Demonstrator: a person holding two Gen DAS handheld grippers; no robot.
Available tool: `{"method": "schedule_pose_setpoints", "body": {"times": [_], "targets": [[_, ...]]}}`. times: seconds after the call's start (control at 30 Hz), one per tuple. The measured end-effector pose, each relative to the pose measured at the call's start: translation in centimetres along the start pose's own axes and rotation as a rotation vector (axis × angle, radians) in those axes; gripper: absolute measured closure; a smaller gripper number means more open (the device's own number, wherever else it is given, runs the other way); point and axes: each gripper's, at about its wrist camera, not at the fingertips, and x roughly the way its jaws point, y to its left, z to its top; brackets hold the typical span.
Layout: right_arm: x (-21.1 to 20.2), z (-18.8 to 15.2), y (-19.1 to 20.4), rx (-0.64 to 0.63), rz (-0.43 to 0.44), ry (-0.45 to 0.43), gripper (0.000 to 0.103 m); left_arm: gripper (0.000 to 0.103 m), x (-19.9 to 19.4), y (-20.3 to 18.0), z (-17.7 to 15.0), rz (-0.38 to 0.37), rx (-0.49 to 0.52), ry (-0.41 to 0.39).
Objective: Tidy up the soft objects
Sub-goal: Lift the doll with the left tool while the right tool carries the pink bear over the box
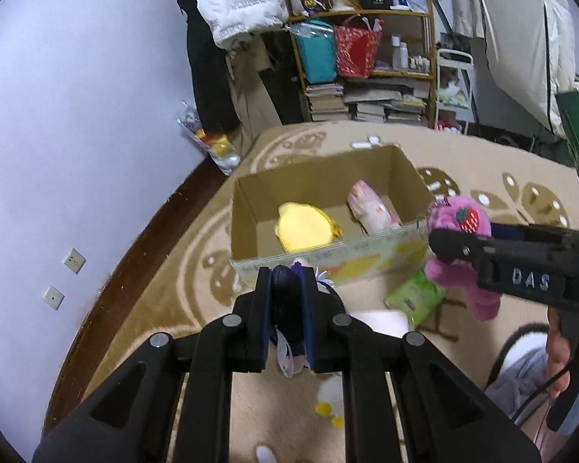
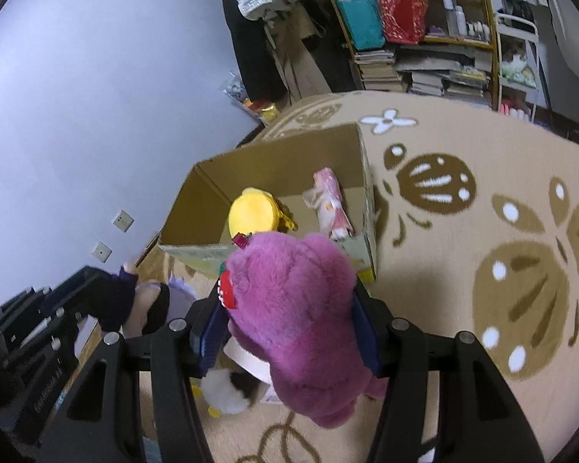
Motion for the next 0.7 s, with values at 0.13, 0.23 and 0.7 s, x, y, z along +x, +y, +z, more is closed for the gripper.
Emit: {"method": "schedule_pose_setpoints", "body": {"times": [0.13,0.23,0.7], "targets": [[-0.4,1.2,0.5,-0.025,0.001,-0.017,0.042,0.090,-0.3,1.0,2.2,0.034,-0.007,-0.043],[-0.8,2.3,0.6,-0.040,0.002,-0.034,0.042,0.090,-0.2,1.7,3.8,0.035,-0.012,-0.069],[-0.2,7.2,1.2,-0.090,0.011,-0.095,0.042,0.090,3.7,3.0,8.4,0.106,0.006,-0.103]]}}
